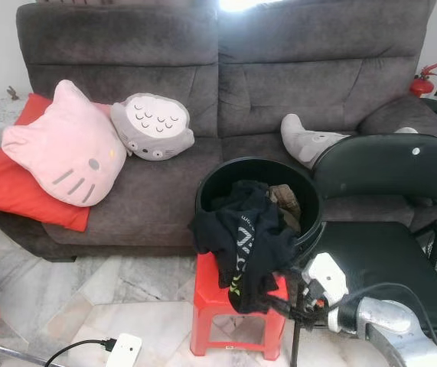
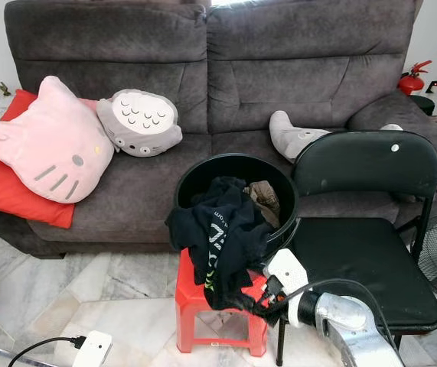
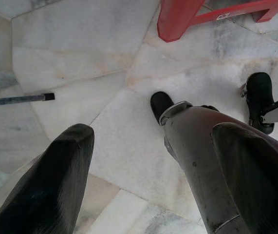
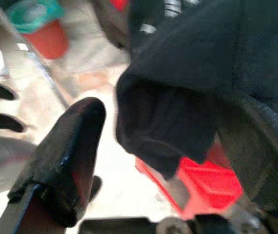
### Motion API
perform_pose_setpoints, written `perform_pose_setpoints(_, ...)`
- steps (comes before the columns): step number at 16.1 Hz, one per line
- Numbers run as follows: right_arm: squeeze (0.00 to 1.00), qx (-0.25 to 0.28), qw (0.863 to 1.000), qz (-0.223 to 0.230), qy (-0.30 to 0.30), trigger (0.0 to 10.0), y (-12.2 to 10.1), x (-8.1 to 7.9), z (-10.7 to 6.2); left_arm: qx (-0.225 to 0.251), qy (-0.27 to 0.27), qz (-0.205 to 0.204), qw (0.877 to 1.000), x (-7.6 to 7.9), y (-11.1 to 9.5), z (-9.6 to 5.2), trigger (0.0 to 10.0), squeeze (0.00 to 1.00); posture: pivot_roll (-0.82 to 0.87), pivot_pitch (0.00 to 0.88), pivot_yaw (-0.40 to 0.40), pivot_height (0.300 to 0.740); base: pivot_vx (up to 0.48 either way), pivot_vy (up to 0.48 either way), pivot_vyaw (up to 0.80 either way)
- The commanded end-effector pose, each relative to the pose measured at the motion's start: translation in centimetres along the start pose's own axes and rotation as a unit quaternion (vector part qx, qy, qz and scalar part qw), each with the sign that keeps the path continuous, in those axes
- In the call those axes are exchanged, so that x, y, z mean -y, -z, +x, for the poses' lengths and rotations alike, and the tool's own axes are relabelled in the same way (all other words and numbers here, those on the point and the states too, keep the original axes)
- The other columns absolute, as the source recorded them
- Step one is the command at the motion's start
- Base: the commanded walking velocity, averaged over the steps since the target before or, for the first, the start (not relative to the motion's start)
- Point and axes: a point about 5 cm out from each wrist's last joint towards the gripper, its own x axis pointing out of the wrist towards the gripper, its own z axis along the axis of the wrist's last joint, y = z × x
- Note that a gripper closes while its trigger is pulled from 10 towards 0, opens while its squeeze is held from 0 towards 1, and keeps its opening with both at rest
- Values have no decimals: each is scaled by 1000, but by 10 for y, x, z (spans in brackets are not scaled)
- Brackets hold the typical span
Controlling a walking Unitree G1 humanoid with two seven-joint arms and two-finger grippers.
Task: Hang hanger
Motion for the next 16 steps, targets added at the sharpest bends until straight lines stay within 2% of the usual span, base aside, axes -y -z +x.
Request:
perform_pose_setpoints(1,0,-8,999,-7,31,10000,-1,6,-1,-3,-1,2,1000,-2,2,-1,10000,0,-73,0,40,740,0,0,0)
perform_pose_setpoints(2,0,-12,995,29,99,10000,6,14,-3,-4,-2,2,1000,-2,2,-1,10000,0,-73,0,40,740,0,0,0)
perform_pose_setpoints(3,0,10,984,78,162,10000,10,17,-7,-4,-3,2,1000,-3,2,-1,10000,0,-75,0,37,740,0,0,0)
perform_pose_setpoints(4,0,31,980,95,173,10000,11,14,-9,-4,-3,2,1000,-2,2,-1,10000,0,-75,0,37,740,0,0,0)
perform_pose_setpoints(6,0,99,974,133,154,10000,4,-9,-13,-4,-5,4,1000,-3,2,-1,10000,0,-82,0,38,740,0,0,0)
perform_pose_setpoints(9,0,97,981,129,106,10000,2,-29,-11,-4,-5,6,1000,-3,1,-1,10000,0,-81,0,38,740,0,0,0)
perform_pose_setpoints(11,0,79,974,144,156,10000,9,-20,-17,-2,-6,6,1000,-3,1,-1,10000,0,-81,0,35,740,0,0,0)
perform_pose_setpoints(12,0,45,958,159,235,10000,22,-4,-25,-2,-7,6,1000,-4,0,-1,10000,0,-82,0,36,740,0,0,0)
perform_pose_setpoints(13,0,29,947,174,268,10000,29,2,-29,-2,-7,6,1000,-4,0,-1,10000,0,-82,0,36,740,0,0,0)
perform_pose_setpoints(14,0,14,929,190,317,10000,39,12,-37,-2,-8,7,1000,-4,0,-1,10000,0,-86,0,37,740,0,0,0)
perform_pose_setpoints(16,0,13,933,180,312,10000,39,13,-38,-1,-9,6,1000,-4,0,-1,10000,0,-82,0,36,740,0,0,0)
